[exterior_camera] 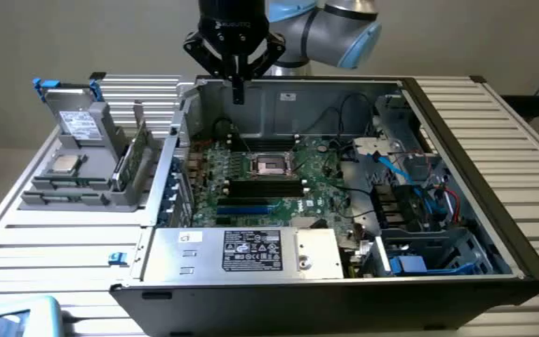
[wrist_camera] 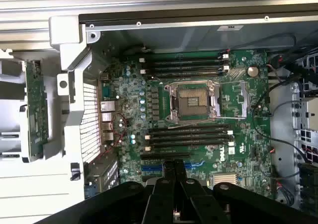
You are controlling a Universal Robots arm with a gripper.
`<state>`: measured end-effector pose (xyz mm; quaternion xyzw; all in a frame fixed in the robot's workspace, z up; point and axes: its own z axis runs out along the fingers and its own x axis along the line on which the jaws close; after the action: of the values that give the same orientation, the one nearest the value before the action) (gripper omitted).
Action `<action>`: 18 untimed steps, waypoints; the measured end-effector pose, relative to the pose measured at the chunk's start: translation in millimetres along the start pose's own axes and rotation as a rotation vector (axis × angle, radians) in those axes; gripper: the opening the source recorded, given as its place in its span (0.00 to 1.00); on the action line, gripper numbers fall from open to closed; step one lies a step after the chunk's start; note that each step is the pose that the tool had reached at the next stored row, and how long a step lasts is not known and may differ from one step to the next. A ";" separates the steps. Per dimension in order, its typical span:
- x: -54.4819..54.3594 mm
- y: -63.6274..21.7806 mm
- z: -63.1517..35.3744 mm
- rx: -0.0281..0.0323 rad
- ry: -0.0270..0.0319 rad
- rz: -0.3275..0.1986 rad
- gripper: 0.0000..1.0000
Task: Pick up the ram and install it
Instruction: 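Reach for the ram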
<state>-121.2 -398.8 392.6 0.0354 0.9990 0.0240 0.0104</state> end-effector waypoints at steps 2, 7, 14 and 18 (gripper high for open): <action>0.0 0.0 0.0 0.0000 0.0000 0.000 0.11; 0.0 0.0 0.0 0.0000 0.0000 0.000 0.11; 0.3 0.0 0.0 0.0001 0.0000 0.000 0.11; 11.2 -0.7 -0.3 0.0001 0.0000 0.000 0.11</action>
<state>-132.4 -398.7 392.7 0.0354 0.9990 0.0240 0.0103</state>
